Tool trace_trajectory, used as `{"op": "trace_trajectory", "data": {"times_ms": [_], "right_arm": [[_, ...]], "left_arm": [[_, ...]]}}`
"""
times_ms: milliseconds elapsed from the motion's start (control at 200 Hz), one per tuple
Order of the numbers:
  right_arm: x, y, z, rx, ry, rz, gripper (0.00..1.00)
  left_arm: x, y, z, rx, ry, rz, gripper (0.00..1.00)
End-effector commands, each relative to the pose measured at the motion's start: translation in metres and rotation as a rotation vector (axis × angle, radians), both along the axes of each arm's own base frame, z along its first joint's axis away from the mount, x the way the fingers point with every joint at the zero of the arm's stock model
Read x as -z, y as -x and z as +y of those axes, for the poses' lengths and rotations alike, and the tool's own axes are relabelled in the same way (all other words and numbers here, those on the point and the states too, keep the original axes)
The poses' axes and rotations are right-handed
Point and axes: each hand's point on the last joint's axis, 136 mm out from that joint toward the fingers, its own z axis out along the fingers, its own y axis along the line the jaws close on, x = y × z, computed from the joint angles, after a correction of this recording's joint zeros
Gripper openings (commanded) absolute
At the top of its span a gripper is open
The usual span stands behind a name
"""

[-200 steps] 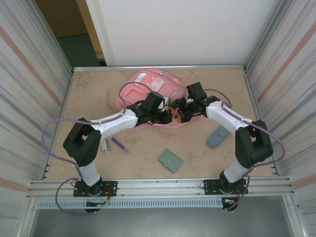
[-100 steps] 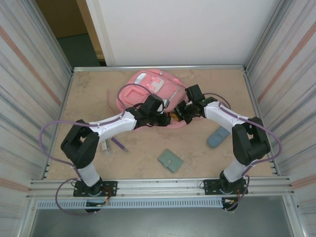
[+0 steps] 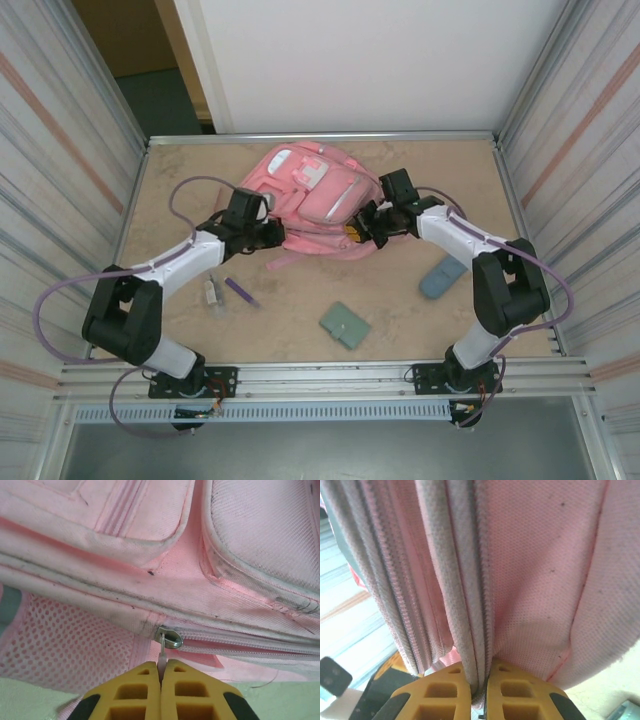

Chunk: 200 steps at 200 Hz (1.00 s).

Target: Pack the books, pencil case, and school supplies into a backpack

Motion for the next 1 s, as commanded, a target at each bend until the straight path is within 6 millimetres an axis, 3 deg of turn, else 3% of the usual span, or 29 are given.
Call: {"op": "trace_trajectory", "data": {"times_ms": [0,110,225,256,356,511,666,772,917,952,982,997], "right_arm": [[-0.009,0.008,0.007,0.001,-0.044,0.011,0.13],[-0.011,0.016,0.027,-0.026,-0.063,0.01,0.24],[-0.007,0.021,0.03,-0.04,-0.009,-0.012,0.34],[-0.006,0.023,0.028,-0.041,0.016,-0.022,0.36],[-0.012,0.023,0.015,-0.062,0.112,-0.107,0.41],[-0.046,0.003,-0.023,-0.086,0.291,-0.298,0.45],[-0.09,-0.014,-0.054,-0.051,0.457,-0.541,0.51],[-0.121,-0.02,-0.06,-0.088,0.527,-0.708,0.55],[-0.153,-0.025,-0.09,-0.091,0.719,-0.86,0.6],[-0.157,-0.025,-0.096,-0.098,0.755,-0.893,0.7],[-0.159,-0.023,-0.101,-0.108,0.76,-0.906,1.0],[-0.158,-0.022,-0.103,-0.104,0.755,-0.9,0.99]], "left_arm": [[0.003,-0.014,0.05,-0.167,-0.04,0.029,0.0],[-0.012,-0.02,0.057,-0.183,-0.045,-0.014,0.0],[-0.014,-0.022,0.07,-0.205,-0.116,0.001,0.02],[-0.013,-0.022,0.075,-0.222,-0.118,0.019,0.05],[-0.005,-0.017,0.087,-0.262,-0.051,0.121,0.29],[-0.003,-0.003,0.099,-0.313,0.036,0.196,0.47],[-0.03,0.01,0.082,-0.249,0.129,0.135,0.56],[-0.047,0.021,0.065,-0.197,0.144,0.084,0.6],[-0.058,0.035,0.04,-0.138,0.124,0.064,0.61],[-0.059,0.037,0.036,-0.134,0.117,0.058,0.61],[-0.059,0.038,0.034,-0.131,0.113,0.053,0.61],[-0.059,0.039,0.033,-0.129,0.111,0.052,0.61]]}}
